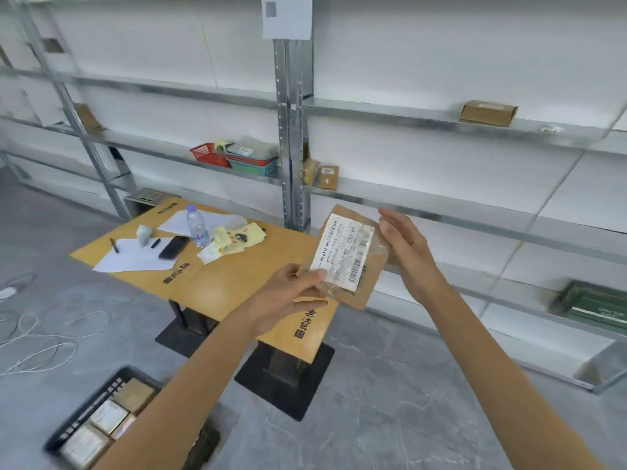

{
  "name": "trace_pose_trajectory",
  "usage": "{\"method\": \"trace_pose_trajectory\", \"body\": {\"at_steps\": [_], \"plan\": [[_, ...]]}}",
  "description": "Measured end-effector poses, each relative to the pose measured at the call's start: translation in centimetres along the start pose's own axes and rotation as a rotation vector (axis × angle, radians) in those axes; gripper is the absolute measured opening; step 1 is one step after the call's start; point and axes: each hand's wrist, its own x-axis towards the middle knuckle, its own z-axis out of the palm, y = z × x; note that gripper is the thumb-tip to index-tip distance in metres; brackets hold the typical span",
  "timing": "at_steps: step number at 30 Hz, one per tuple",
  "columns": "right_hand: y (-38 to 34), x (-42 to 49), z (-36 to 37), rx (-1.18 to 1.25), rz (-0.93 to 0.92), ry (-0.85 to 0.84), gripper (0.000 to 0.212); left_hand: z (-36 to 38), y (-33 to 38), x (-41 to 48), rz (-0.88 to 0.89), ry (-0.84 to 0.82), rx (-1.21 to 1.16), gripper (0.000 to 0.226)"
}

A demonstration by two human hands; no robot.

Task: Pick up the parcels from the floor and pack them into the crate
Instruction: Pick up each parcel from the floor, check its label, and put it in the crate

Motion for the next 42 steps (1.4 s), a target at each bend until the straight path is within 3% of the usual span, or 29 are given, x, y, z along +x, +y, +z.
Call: {"method": "trace_pose_trajectory", "body": {"at_steps": [2, 5, 9, 14, 17, 19, 26, 42], "plan": [[1.2, -1.6, 3.7, 0.062, 0.090, 0.011, 0.050, -1.9, -1.1, -1.4, 0.007, 0.083, -0.192, 0.061], [3.9, -4.6, 7.8, -0.002, 0.207, -0.203, 0.078, -3.4, -2.1, -3.2, 0.032, 0.191, -0.318, 0.065], [5.3, -5.9, 10.1, 0.092, 0.259, -0.322, 0.078, -4.9, -3.0, -5.8, -0.031, 0.271, -0.074, 0.081], [5.8, -5.0, 10.5, -0.020, 0.279, -0.410, 0.077, -9.5, -1.7, -7.8, 0.106, 0.497, 0.017, 0.065], [5.7, -4.8, 11.3, -0.079, 0.273, -0.463, 0.068, -11.8, -1.0, -8.8, 0.108, 0.450, 0.134, 0.031], [5.9, -4.9, 12.3, -0.060, 0.270, -0.430, 0.062, -12.9, -1.4, -9.4, 0.080, 0.430, 0.153, 0.024], [7.9, -6.4, 19.1, 0.009, 0.316, -0.251, 0.042, -18.7, -3.1, -12.1, 0.049, 0.439, 0.116, 0.031], [14.0, -10.7, 43.6, 0.068, 0.404, -0.156, 0.042, -43.5, -5.2, -18.2, -0.067, 0.299, 0.239, 0.029]]}}
